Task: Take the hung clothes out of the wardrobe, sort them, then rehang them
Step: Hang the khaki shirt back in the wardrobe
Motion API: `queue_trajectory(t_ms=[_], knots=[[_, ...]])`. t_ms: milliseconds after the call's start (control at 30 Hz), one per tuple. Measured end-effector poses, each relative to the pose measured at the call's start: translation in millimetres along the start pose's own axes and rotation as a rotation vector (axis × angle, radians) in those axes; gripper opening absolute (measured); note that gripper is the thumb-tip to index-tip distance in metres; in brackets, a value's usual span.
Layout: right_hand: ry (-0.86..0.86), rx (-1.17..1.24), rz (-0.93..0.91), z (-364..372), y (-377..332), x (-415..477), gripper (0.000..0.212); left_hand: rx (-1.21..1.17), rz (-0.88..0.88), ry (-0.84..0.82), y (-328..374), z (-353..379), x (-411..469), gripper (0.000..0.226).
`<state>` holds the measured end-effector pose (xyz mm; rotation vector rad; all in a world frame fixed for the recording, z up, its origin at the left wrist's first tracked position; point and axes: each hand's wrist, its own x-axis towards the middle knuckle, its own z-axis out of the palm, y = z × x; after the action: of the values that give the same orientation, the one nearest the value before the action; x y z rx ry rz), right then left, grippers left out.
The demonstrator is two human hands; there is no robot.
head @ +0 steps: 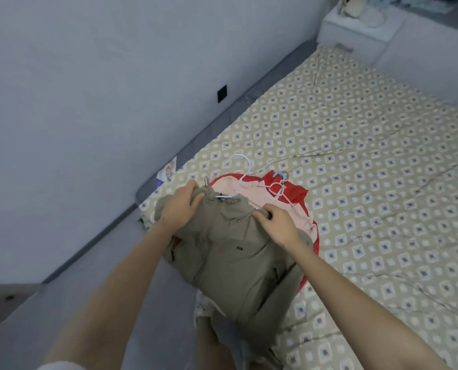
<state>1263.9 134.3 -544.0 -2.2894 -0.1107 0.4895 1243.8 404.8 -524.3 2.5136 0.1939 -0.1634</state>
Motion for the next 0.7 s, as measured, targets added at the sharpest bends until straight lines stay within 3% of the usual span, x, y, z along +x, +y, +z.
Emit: queue_trajectory(t_ms=[167, 333, 533, 700], knots=[[-0.125, -0.020, -0.153, 16, -47, -24, 0.038, -0.065, -0.068, 0.103, -22, -50, -80, 0.021], [-0.316, -0.096, -0.372, 46, -105, -50, 0.011, -0.100, -0.179, 0.292, -50, -82, -176, 0.022], [-0.479, -0.224, -0.657, 93, -173, -106, 0.030, -0.136, -0.361, 0.505, -82, -106, -293, 0.017], [-0.514, -0.254, -0.781, 132, -209, -170, 0.035, -0.167, -0.492, 0.659, -90, -109, -394, 0.021]])
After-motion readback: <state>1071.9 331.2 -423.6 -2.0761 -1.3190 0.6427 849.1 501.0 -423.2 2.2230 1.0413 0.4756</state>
